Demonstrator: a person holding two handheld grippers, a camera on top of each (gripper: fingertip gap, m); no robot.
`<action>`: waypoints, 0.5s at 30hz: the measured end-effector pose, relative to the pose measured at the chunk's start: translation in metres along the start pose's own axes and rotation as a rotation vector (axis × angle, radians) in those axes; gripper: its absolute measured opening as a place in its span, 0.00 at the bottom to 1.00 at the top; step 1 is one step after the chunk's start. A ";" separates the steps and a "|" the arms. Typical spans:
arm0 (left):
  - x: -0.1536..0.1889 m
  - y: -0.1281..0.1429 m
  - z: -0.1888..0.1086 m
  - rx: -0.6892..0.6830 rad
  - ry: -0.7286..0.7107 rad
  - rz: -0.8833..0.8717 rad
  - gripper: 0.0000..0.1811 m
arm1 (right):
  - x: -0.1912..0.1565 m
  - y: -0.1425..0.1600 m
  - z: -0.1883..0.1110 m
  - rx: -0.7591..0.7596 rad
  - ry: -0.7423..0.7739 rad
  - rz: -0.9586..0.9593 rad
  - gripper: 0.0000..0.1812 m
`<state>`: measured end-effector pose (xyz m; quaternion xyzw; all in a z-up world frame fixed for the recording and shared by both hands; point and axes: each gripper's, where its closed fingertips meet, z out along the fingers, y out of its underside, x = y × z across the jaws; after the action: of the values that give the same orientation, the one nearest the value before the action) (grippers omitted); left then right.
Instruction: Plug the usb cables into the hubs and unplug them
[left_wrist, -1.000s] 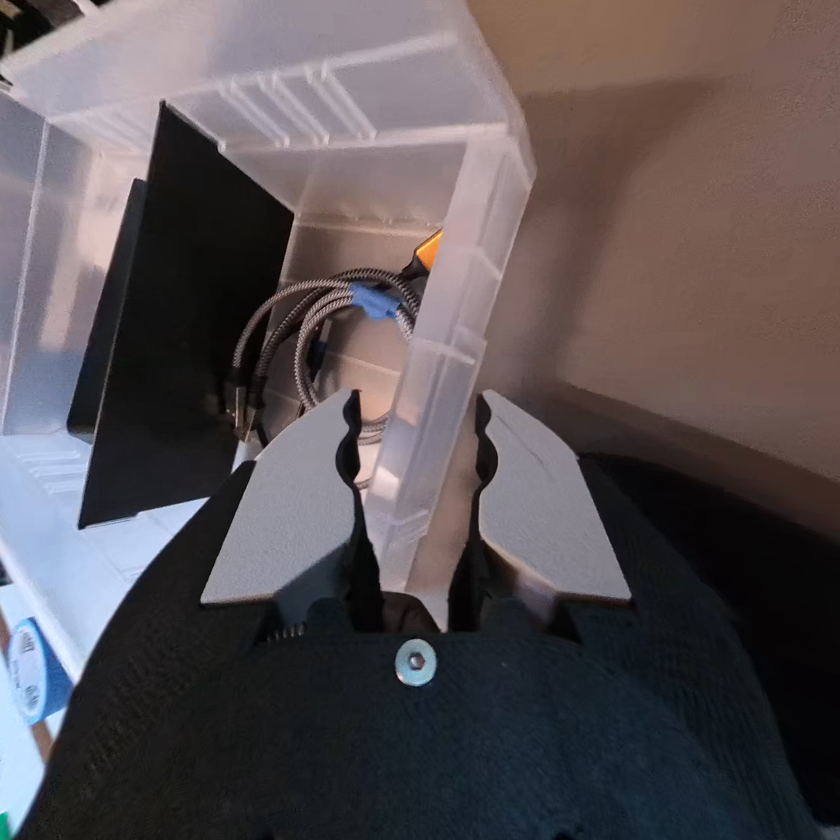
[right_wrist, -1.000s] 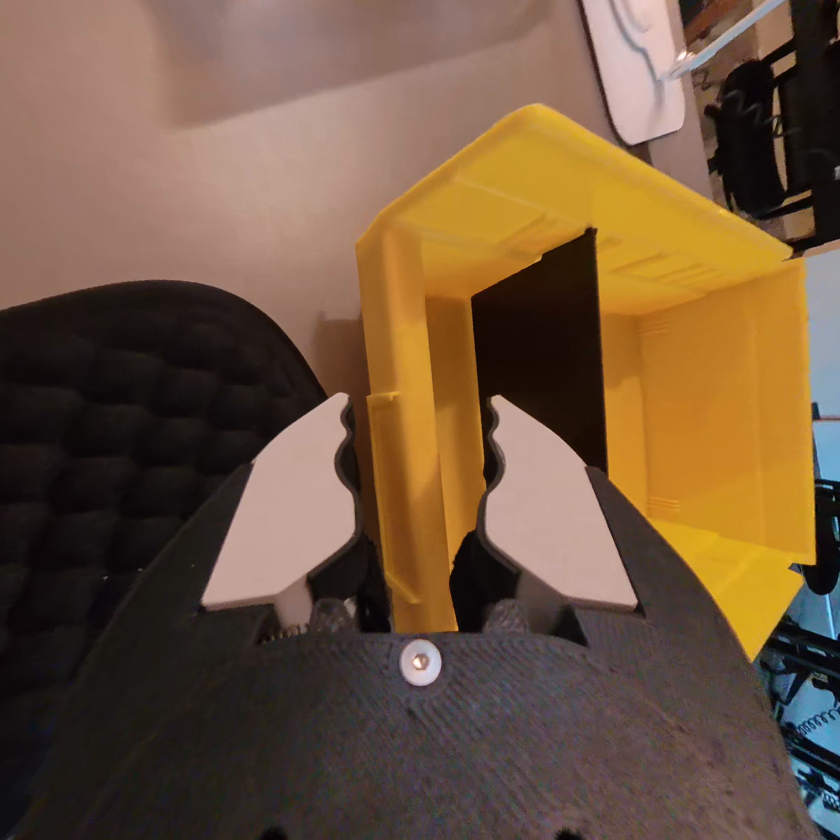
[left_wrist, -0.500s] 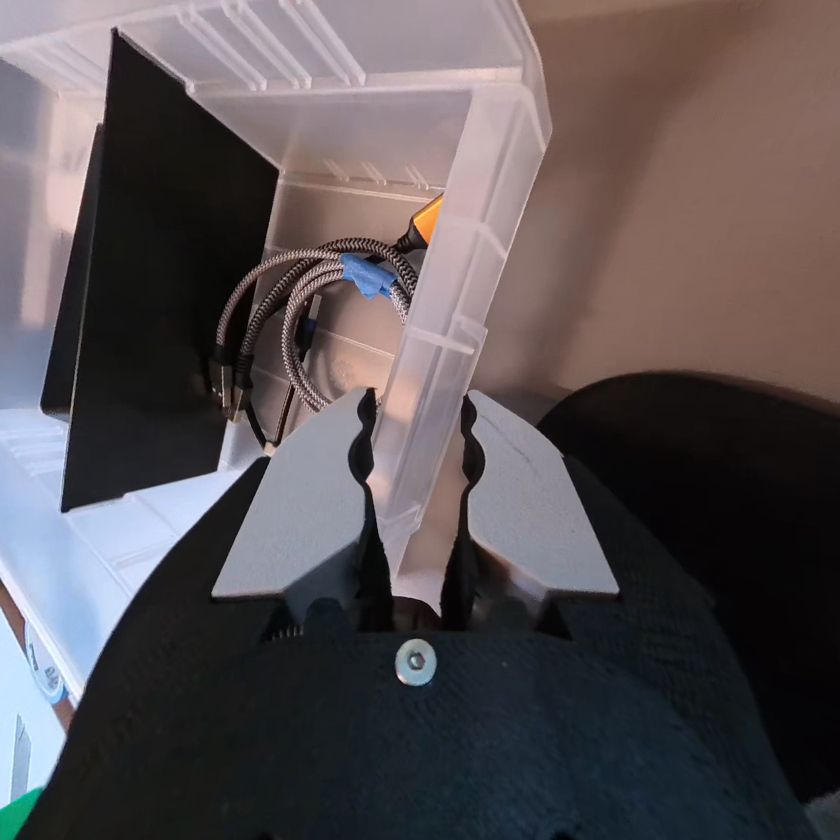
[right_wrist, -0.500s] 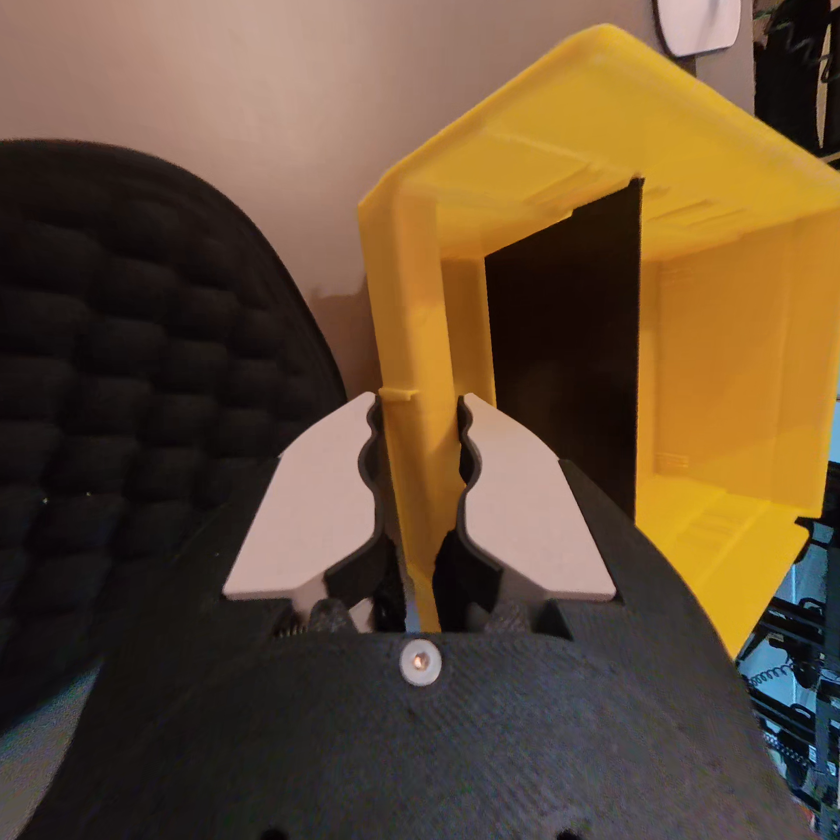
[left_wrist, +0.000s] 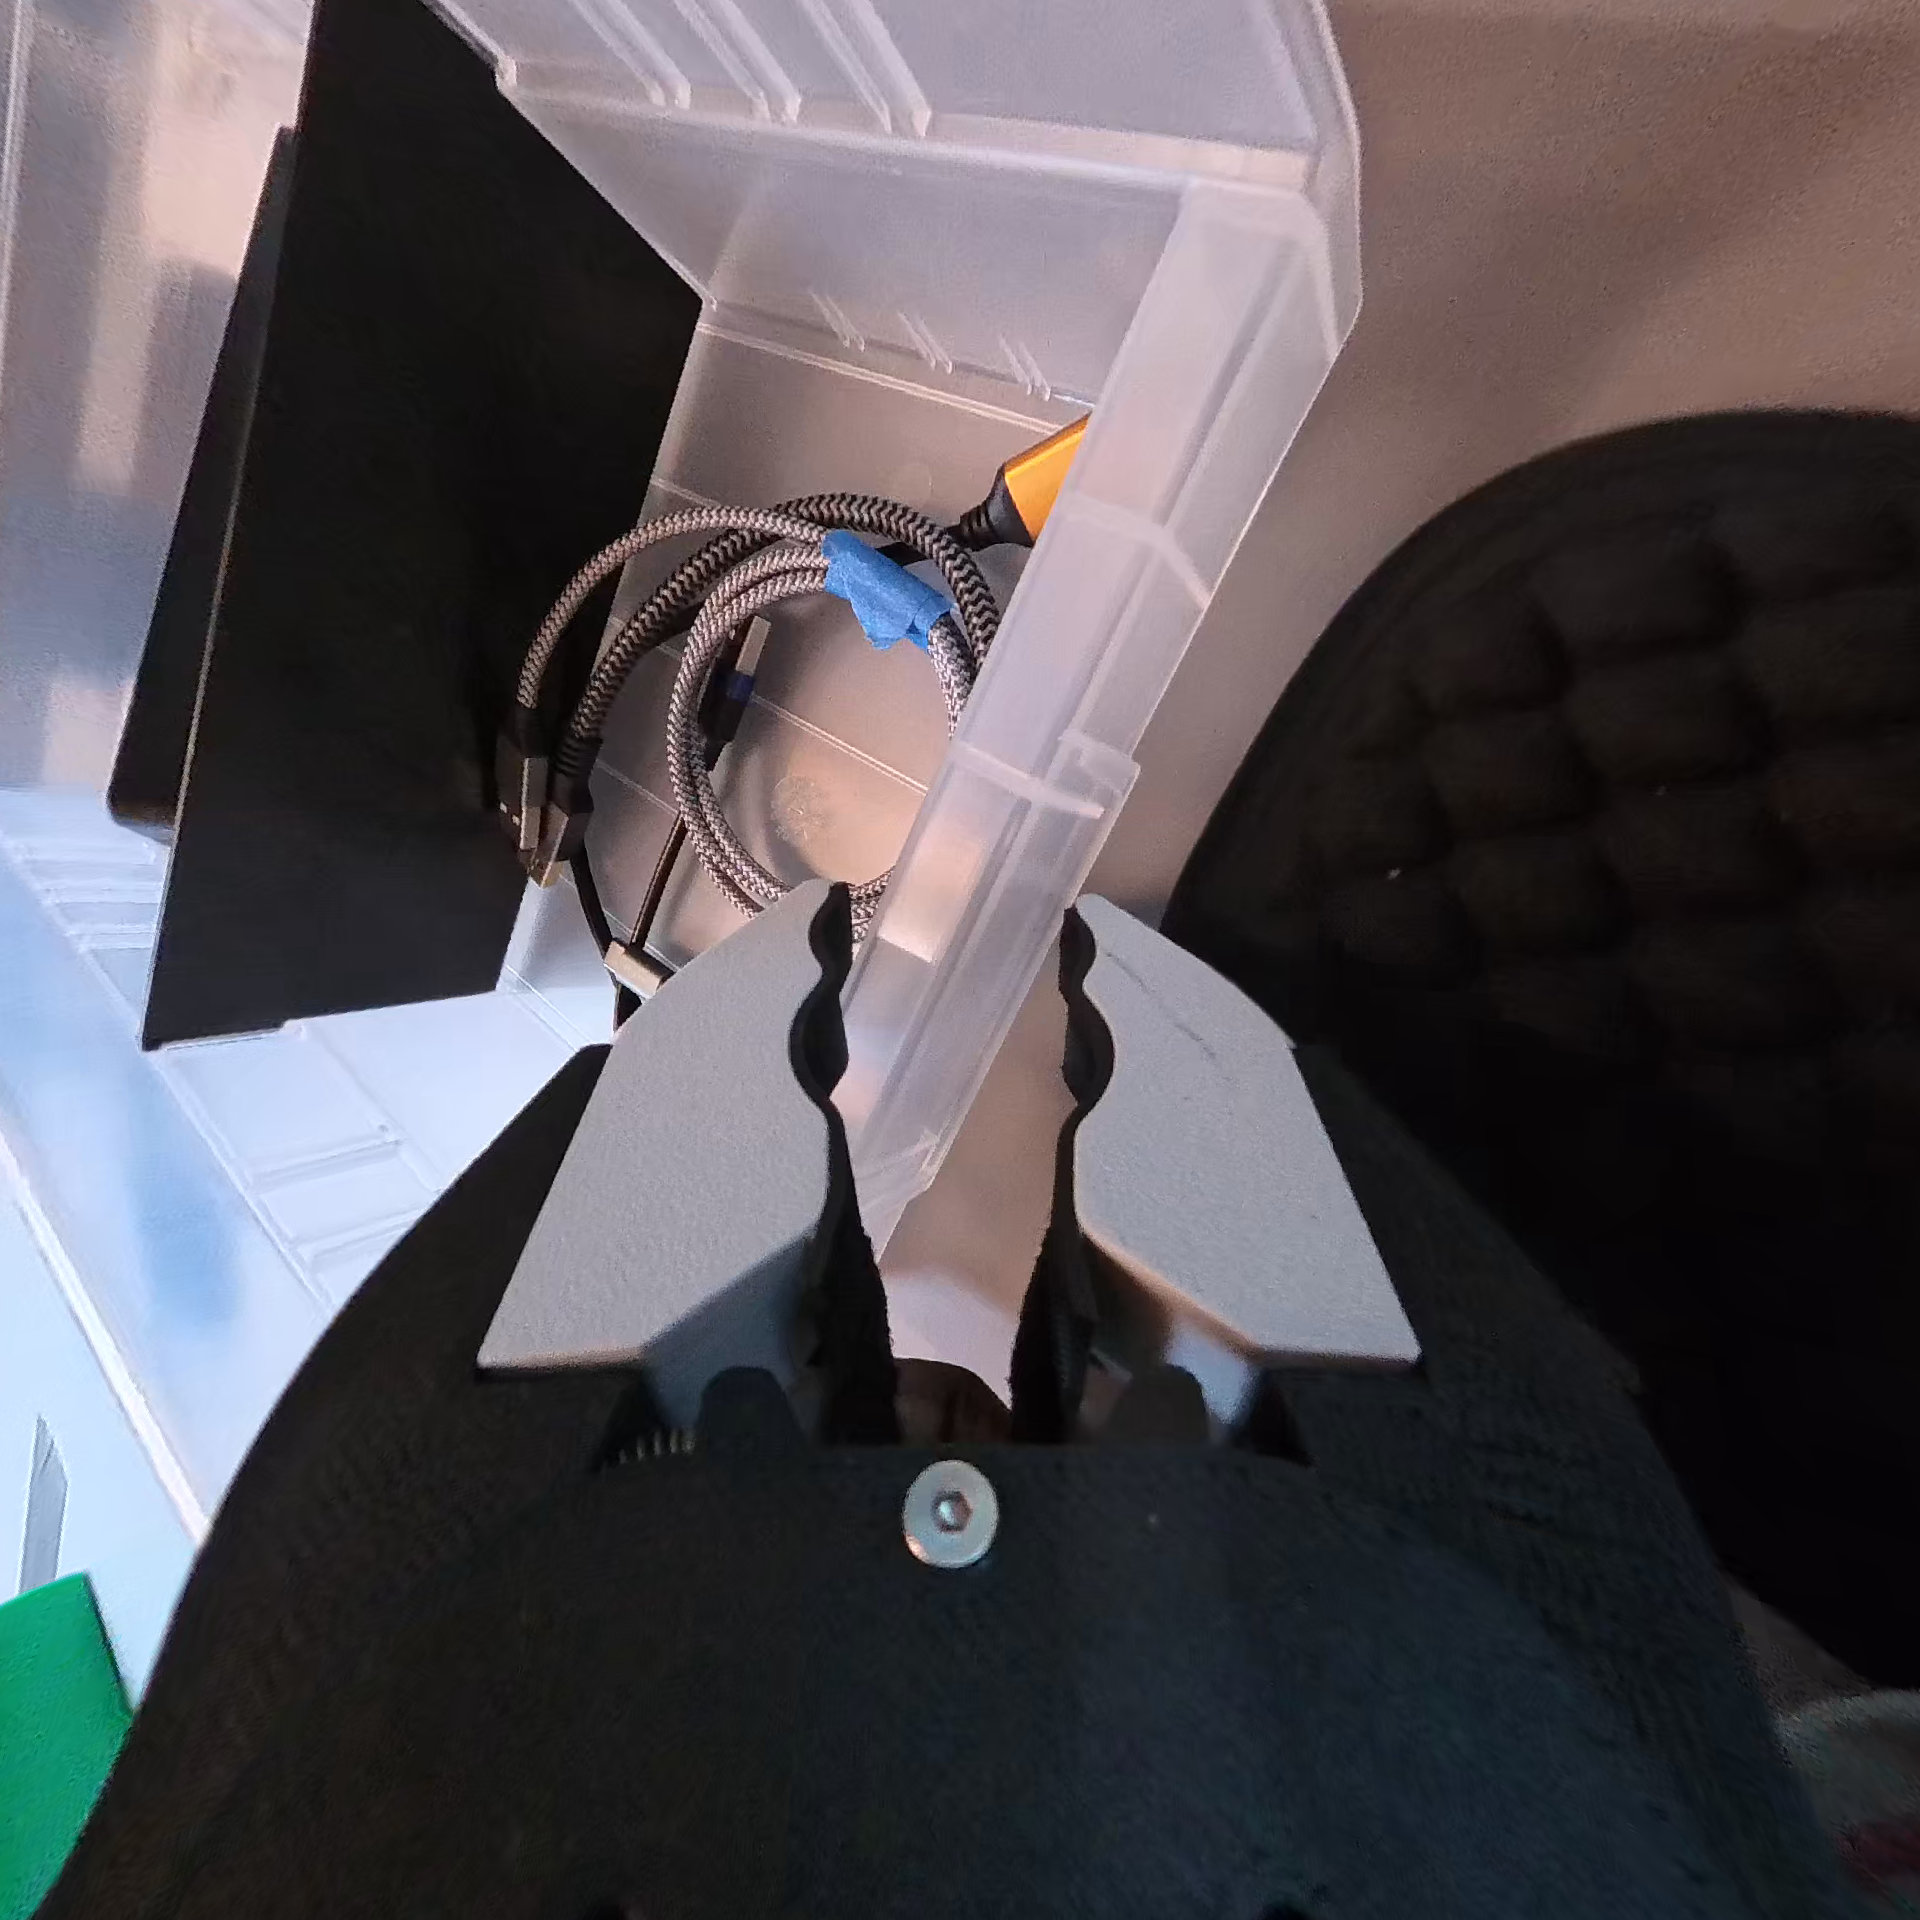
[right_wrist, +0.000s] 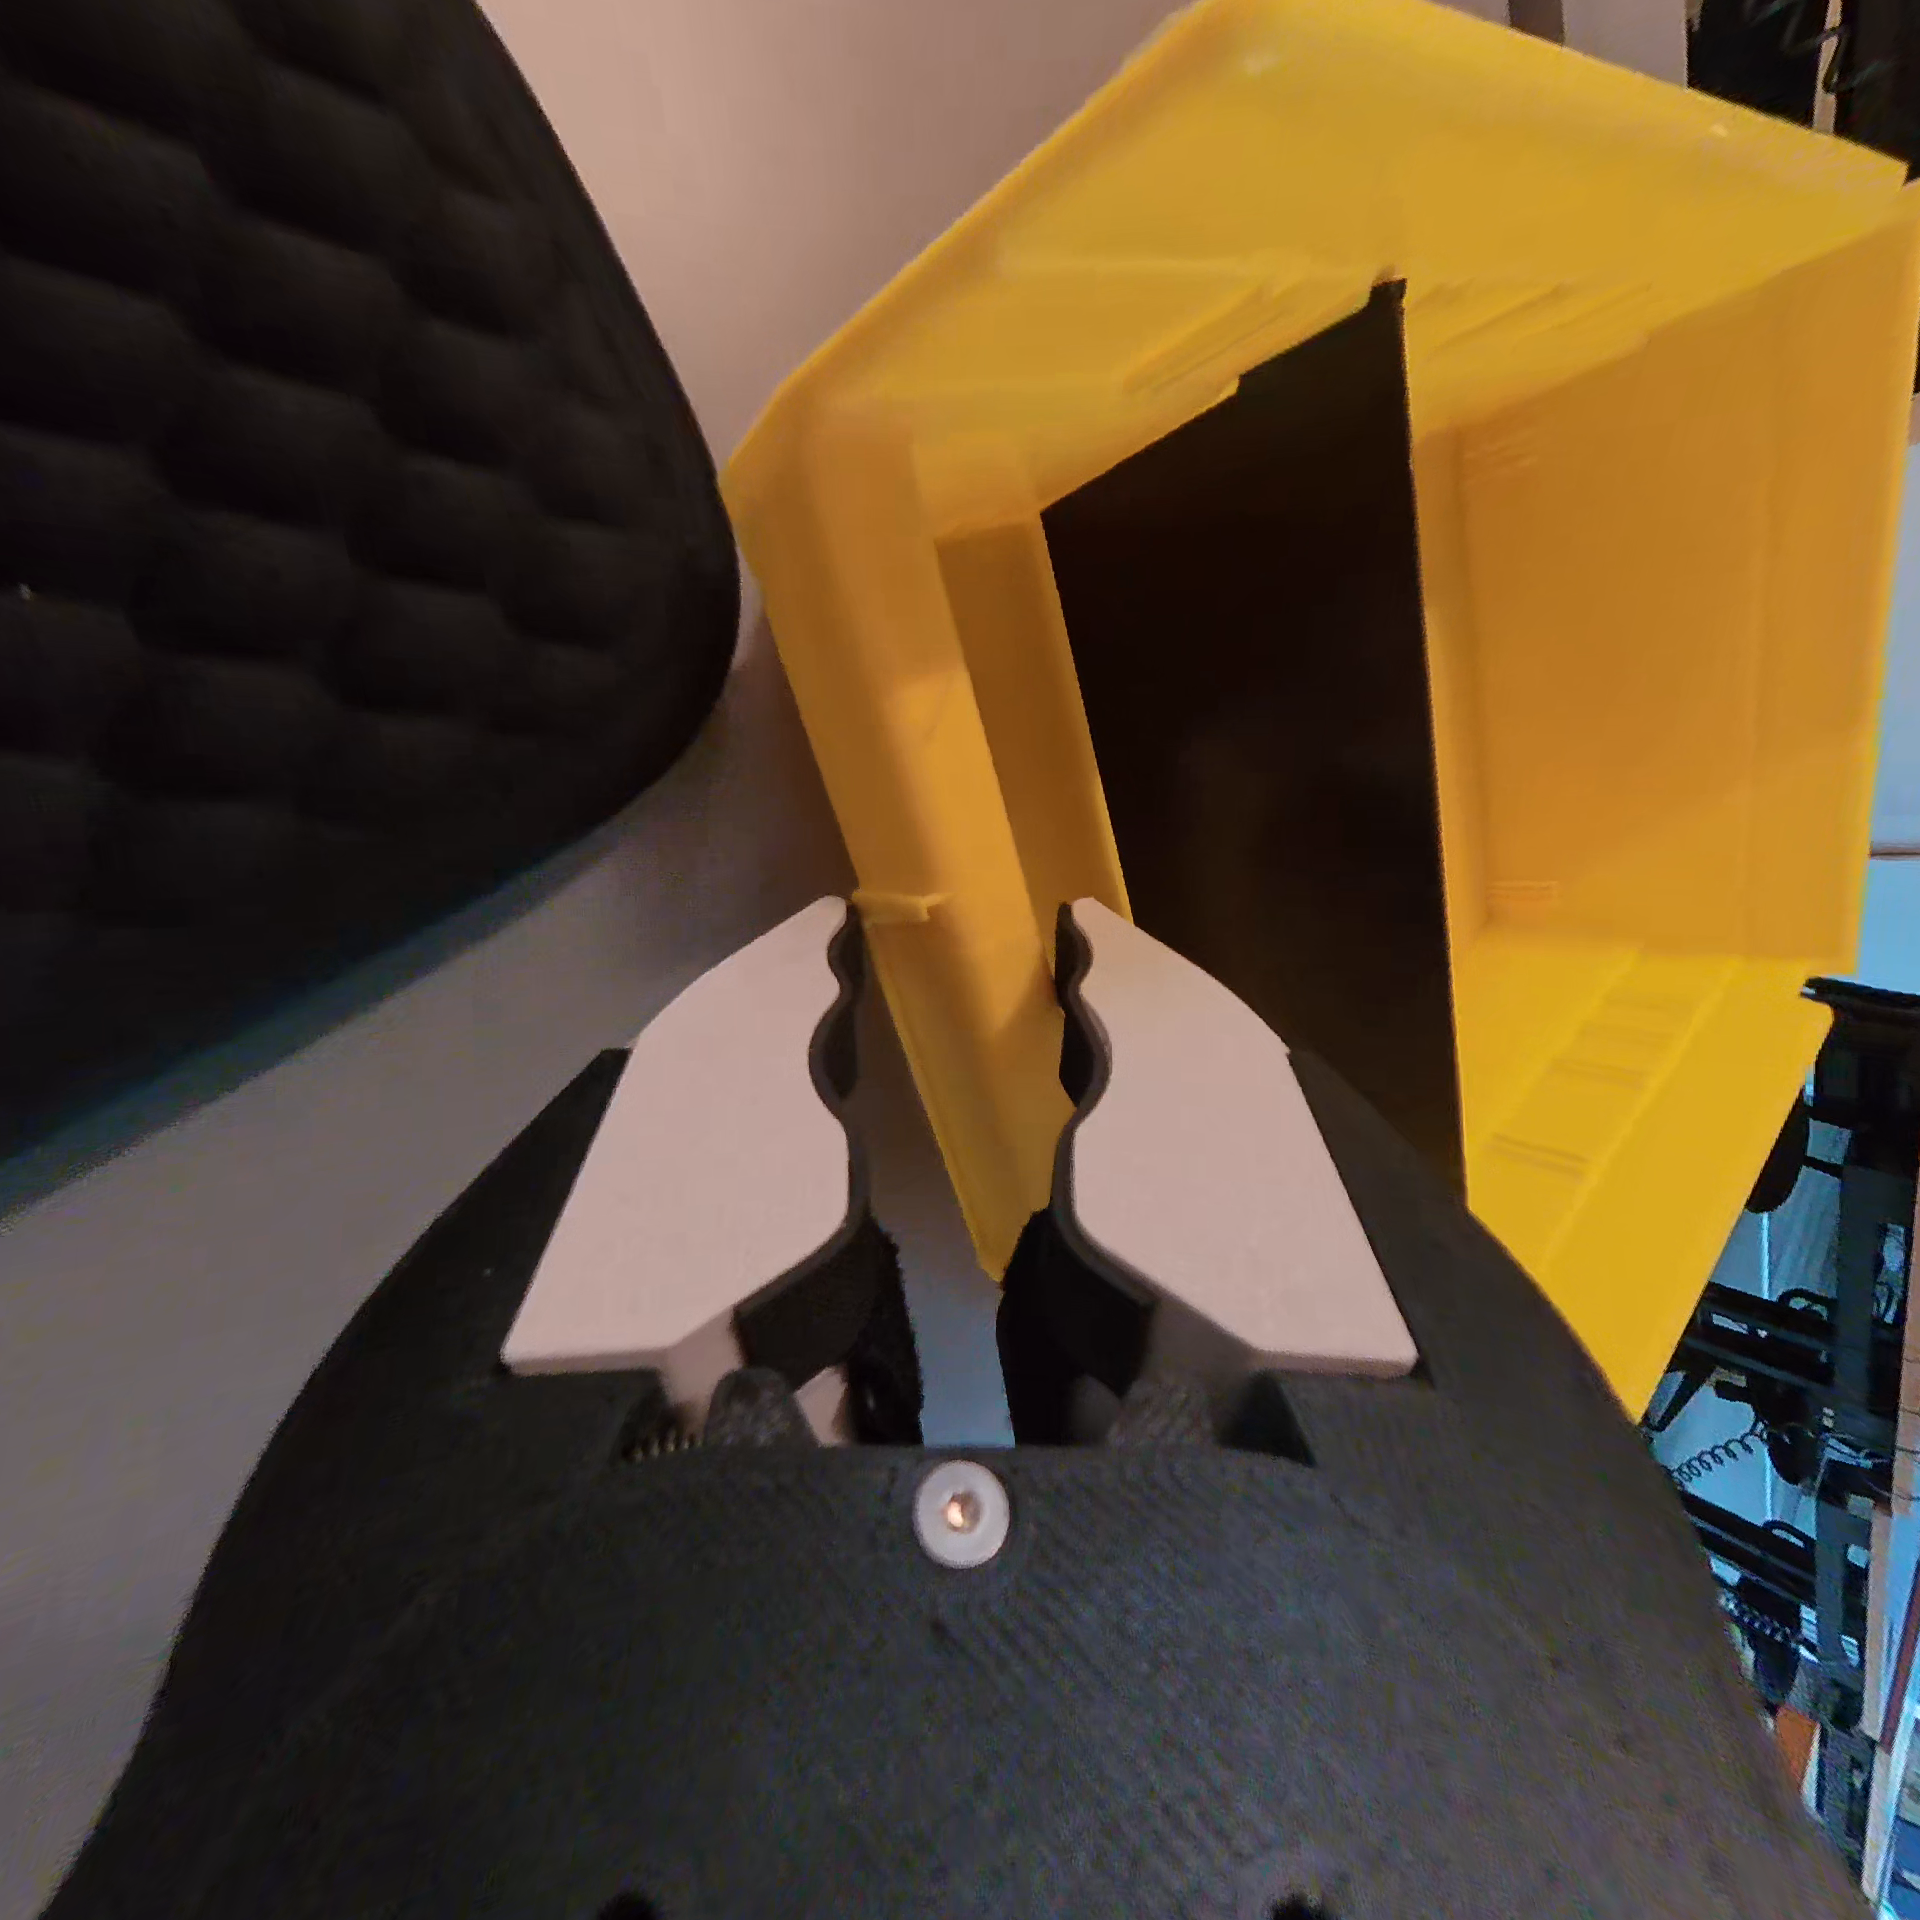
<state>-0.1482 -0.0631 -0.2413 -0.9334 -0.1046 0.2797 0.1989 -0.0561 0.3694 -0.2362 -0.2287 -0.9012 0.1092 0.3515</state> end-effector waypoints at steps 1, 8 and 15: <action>-0.001 0.004 -0.002 -0.006 -0.004 0.000 0.22 | 0.001 0.004 -0.002 -0.004 0.005 0.000 0.20; -0.005 0.038 -0.018 -0.035 -0.009 -0.008 0.22 | 0.003 0.035 -0.016 -0.029 0.039 -0.026 0.20; -0.009 0.076 -0.038 -0.072 -0.019 -0.014 0.22 | 0.007 0.071 -0.033 -0.069 0.106 -0.044 0.21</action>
<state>-0.1274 -0.1463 -0.2411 -0.9365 -0.1233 0.2832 0.1661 -0.0137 0.4361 -0.2334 -0.2259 -0.8895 0.0582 0.3928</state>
